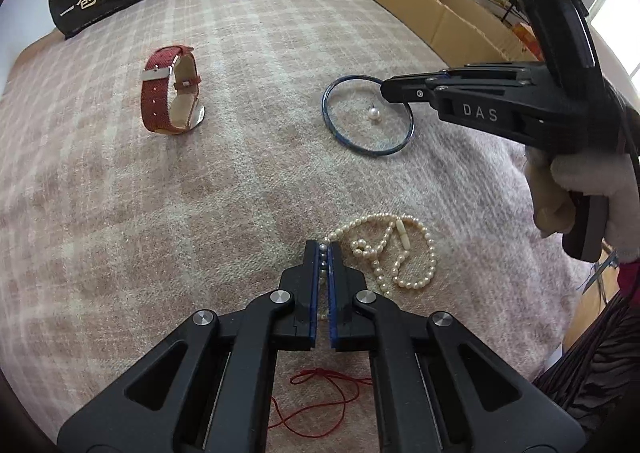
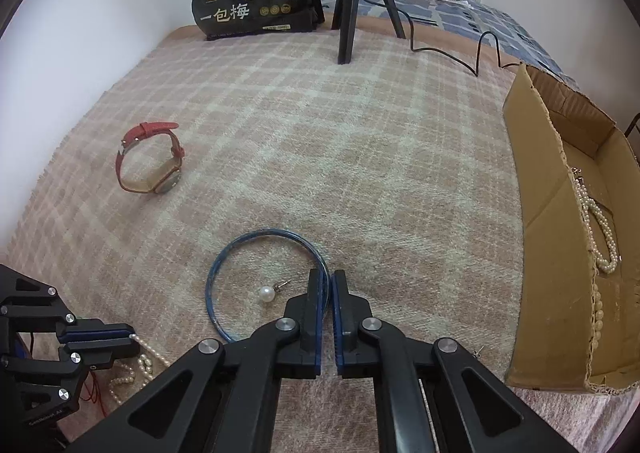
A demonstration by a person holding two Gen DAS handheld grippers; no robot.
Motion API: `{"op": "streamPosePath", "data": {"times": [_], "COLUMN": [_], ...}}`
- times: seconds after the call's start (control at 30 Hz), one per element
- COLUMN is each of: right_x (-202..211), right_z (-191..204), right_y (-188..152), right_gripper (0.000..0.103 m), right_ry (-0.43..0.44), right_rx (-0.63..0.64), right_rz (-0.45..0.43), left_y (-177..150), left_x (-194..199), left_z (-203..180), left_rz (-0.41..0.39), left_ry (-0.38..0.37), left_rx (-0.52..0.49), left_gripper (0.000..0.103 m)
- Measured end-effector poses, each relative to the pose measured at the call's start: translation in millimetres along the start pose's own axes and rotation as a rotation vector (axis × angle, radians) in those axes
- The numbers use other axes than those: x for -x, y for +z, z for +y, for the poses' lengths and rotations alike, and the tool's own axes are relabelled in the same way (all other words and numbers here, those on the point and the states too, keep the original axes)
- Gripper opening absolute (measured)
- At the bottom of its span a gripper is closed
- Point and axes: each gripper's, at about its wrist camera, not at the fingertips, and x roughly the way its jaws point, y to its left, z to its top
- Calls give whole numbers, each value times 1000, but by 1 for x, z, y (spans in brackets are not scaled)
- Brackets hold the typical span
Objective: Organize jewelry
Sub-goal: 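Grasp the loose pearl strand with the left tool while the right tool grasps the blue bangle, then lift the pearl strand with the left tool while the right tool carries the bangle to the box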
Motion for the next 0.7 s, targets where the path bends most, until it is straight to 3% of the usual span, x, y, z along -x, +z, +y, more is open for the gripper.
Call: {"op": "streamPosePath", "data": {"times": [0.7], "right_x": [72], "right_z": [26], "right_y": [9], "right_gripper": [1], "right_ry": [-75], "right_rx": [93], "right_rz": [-159], "left_y": [1], "left_x": [68], "left_z": [-25], "left_rz": [-145], "left_ry": [-62], "left_rx": [5], "left_gripper": [1]}}
